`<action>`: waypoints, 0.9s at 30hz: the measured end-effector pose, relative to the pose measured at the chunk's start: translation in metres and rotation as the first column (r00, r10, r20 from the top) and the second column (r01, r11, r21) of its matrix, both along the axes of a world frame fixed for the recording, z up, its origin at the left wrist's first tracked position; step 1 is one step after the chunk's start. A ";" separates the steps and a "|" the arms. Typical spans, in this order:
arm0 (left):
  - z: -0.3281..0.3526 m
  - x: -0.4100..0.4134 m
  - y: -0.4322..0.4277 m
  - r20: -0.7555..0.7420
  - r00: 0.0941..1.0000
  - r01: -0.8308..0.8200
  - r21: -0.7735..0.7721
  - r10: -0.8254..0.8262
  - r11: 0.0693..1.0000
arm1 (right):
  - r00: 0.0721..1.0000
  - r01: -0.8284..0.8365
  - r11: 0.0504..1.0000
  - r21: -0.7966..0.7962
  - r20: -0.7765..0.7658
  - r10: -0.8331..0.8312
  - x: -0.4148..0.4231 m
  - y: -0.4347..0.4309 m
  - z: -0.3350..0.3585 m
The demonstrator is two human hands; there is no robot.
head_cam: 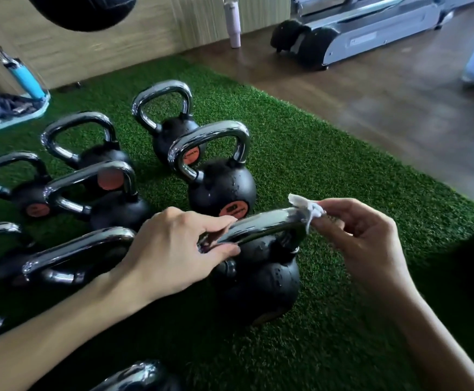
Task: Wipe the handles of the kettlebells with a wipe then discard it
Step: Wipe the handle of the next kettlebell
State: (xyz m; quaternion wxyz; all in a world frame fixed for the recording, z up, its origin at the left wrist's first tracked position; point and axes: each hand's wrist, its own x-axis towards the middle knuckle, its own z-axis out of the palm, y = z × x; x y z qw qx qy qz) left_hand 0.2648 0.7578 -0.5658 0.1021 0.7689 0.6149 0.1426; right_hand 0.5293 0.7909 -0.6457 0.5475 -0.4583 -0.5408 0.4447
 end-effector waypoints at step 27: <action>0.002 -0.022 -0.034 0.464 0.842 -0.354 0.089 0.275 0.931 | 0.275 -0.498 0.850 0.173 0.961 -0.035 -0.055 0.026 0.058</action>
